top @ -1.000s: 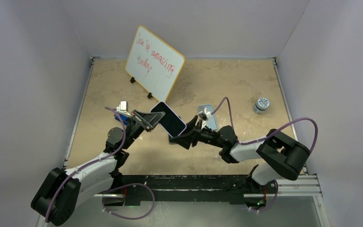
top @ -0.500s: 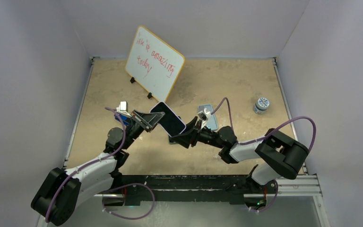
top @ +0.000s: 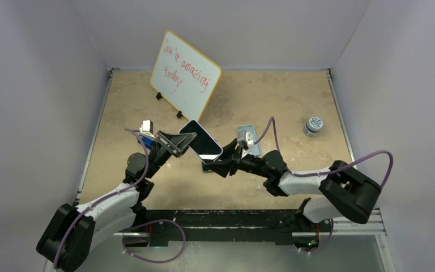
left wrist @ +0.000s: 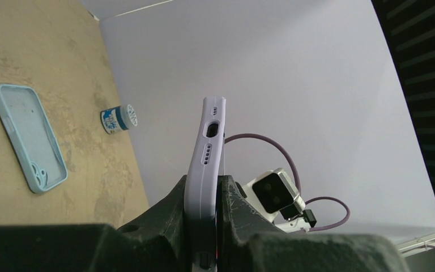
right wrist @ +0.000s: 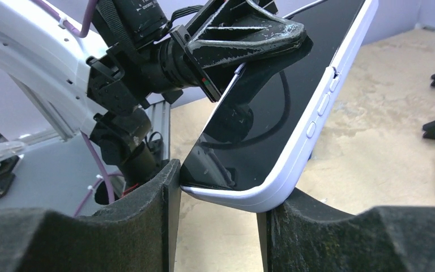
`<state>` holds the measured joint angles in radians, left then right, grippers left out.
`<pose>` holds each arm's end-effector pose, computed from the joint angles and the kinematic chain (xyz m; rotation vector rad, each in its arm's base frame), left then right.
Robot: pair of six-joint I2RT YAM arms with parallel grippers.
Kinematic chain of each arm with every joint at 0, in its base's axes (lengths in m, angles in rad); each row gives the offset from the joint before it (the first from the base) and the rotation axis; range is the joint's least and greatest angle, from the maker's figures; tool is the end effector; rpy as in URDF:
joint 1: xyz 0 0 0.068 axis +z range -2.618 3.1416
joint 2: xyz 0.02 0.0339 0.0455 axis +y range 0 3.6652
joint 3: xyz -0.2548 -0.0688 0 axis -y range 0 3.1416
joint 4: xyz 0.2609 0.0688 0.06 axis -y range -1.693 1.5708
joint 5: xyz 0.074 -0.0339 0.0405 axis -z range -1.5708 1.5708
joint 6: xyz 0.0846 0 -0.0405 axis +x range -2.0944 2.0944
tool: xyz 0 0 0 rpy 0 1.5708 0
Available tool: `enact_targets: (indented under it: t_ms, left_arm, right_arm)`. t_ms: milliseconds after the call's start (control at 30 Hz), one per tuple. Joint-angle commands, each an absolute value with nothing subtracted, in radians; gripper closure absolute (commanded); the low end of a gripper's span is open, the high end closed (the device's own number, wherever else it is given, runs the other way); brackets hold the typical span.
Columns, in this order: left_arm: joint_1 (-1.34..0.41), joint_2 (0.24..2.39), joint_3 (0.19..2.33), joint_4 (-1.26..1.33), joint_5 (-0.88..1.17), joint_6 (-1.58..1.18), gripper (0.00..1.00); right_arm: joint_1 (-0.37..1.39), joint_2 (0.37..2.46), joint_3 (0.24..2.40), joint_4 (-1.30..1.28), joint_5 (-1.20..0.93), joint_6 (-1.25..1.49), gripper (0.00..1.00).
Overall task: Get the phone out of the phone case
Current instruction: Remove the phone from the phone case.
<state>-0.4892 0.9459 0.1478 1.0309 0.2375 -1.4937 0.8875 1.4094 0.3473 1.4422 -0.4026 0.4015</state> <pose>0.2096 -0.1341 0.2113 -0.5529 1.5033 -1.7798 0.1634 0.2532 0.2227 -0.6843 1.1530 1.3481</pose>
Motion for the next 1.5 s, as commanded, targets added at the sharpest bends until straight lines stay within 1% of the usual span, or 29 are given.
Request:
enact_targets:
  t_ms: [0,100,400,500,600,767,867,1167,1467]
  left_arm:
    - [-0.499,0.935,0.181,0.943,0.338,-1.521,1.0]
    - [-0.5,0.941,0.188,0.942,0.351,-1.522,1.0]
    - [-0.499,0.963,0.185,0.963,0.369,-1.528,1.0]
    - [-0.499,0.963,0.19,0.962,0.377,-1.519,1.0]
    - [-0.499,0.964,0.202,0.956,0.397,-1.497,1.0]
    - [-0.483,0.977,0.23,0.941,0.467,-1.459,1.0]
    - [-0.475,0.974,0.241,0.916,0.494,-1.433,1.0]
    - [-0.46,0.912,0.304,0.753,0.528,-1.316,1.0]
    - [-0.439,0.932,0.301,0.806,0.561,-1.345,1.0]
  right_arm:
    - [0.87,1.355,0.419,1.351,-0.274,0.064,0.94]
    - [0.871,1.343,0.431,1.295,-0.27,0.013,0.97]
    - [0.872,1.338,0.437,1.24,-0.259,-0.107,1.0]
    - [0.871,1.339,0.434,1.245,-0.218,-0.103,1.0]
    - [0.872,1.346,0.433,1.257,-0.124,-0.073,1.0]
    - [0.872,1.349,0.433,1.242,-0.102,-0.088,1.0]
    - [0.872,1.358,0.433,1.219,-0.05,-0.132,1.0]
    - [0.872,1.373,0.447,1.156,0.14,-0.173,1.0]
    - [0.872,1.399,0.456,1.142,0.193,-0.123,1.0]
